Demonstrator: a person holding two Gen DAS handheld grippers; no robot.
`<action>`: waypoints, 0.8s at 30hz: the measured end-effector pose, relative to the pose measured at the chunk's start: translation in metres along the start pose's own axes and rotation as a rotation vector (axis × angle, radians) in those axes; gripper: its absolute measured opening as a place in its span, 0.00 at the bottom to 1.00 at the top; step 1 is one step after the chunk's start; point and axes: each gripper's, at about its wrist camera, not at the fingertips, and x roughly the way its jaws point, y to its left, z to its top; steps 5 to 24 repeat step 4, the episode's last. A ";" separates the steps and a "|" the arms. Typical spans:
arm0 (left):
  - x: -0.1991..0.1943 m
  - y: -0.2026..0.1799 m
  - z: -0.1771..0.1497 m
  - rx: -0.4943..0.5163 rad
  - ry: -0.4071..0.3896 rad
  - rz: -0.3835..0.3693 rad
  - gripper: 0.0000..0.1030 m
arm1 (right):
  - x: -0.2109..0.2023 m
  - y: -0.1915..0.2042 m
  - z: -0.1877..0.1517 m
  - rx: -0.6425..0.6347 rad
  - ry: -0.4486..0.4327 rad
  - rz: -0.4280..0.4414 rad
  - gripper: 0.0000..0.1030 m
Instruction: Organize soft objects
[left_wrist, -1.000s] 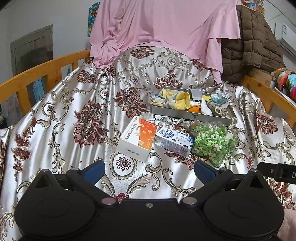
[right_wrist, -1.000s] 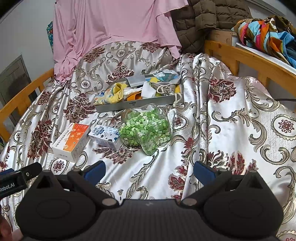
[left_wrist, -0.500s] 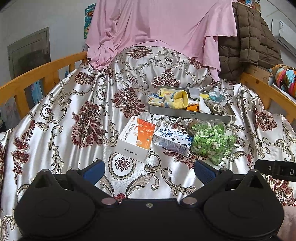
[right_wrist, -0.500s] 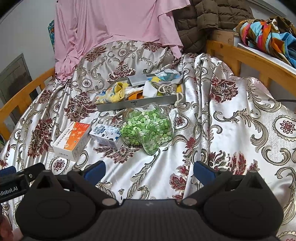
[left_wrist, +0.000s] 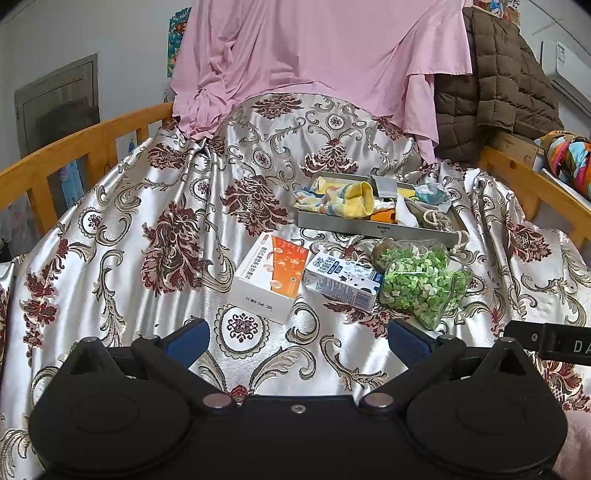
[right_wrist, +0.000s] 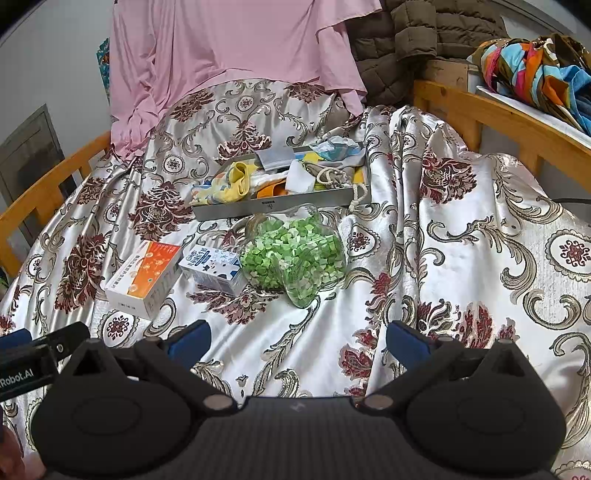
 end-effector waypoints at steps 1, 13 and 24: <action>0.000 0.000 0.000 0.000 0.000 0.000 0.99 | 0.000 0.000 0.000 0.000 0.001 0.000 1.00; 0.000 0.001 0.001 -0.005 0.005 0.000 0.99 | 0.001 0.001 -0.002 0.000 0.001 0.000 1.00; 0.000 0.001 0.001 -0.005 0.005 0.000 0.99 | 0.001 0.001 -0.002 0.000 0.001 0.000 1.00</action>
